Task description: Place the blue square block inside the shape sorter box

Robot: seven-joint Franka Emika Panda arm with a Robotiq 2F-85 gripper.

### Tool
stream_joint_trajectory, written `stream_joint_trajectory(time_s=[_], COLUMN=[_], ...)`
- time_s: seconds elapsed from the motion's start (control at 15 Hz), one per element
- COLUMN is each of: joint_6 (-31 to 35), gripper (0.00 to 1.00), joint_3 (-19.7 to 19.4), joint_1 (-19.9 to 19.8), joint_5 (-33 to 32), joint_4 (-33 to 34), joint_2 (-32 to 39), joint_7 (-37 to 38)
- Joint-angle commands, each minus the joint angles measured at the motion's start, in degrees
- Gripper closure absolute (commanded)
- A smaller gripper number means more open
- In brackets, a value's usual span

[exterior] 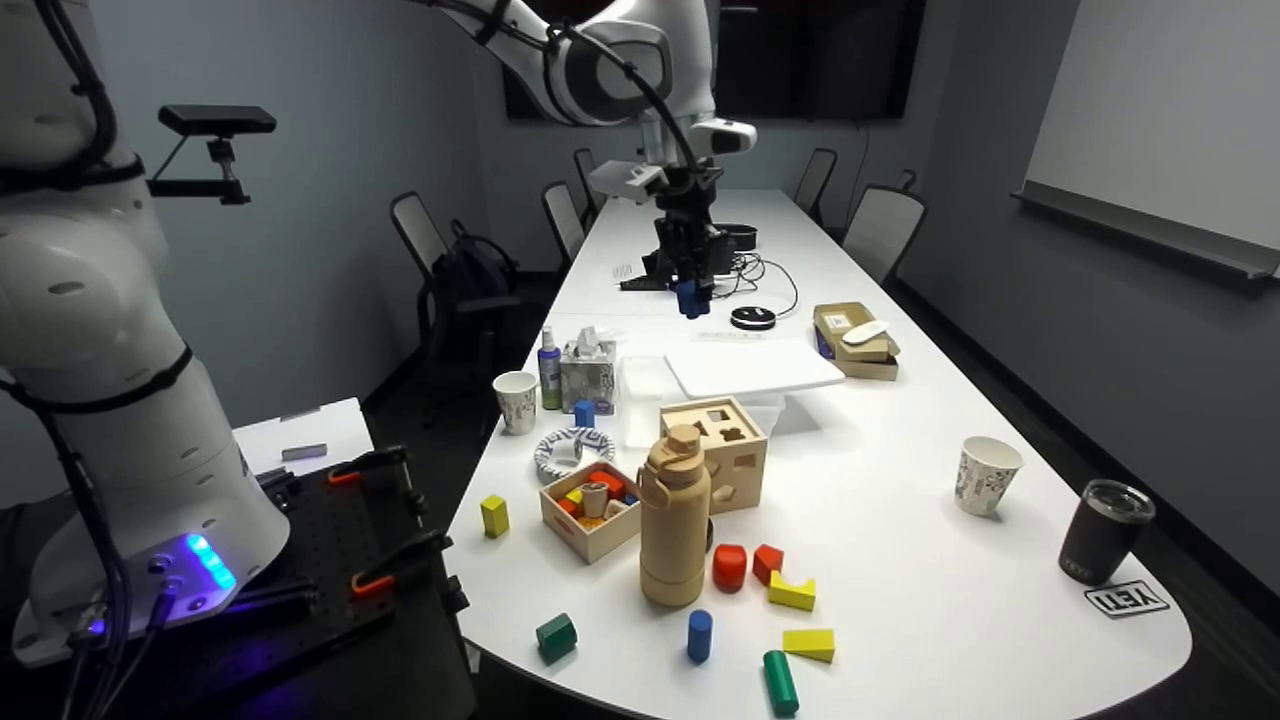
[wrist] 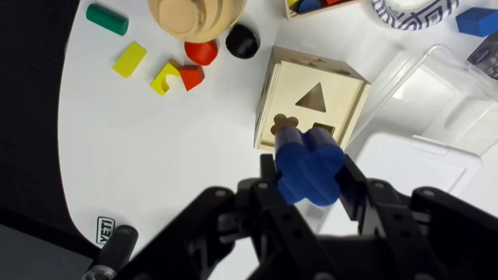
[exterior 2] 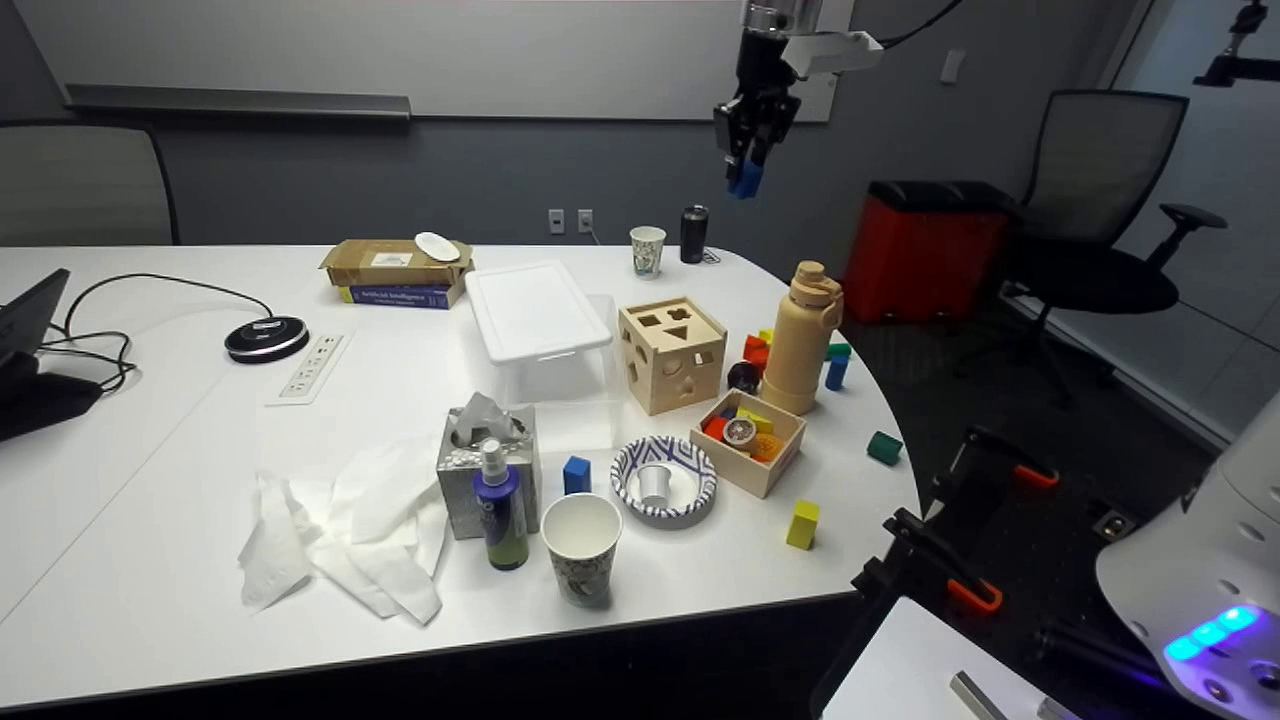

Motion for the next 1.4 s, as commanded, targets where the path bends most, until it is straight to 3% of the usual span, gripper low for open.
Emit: stream_joint_trajectory(time_s=[0.0,0.6,1.33], joint_6=[-2.5,-6.6,-5.7], gripper=[0.83,0.83,0.83], joint_3=[1.3,2.8,2.4], joint_1=[-2.4,-4.2,-3.6], joint_5=[3.7,4.0,2.8], joint_4=[9.1,24.9,27.9], joint_2=[7.4,23.8,32.1], joint_7=[-1.6,-0.1,1.5])
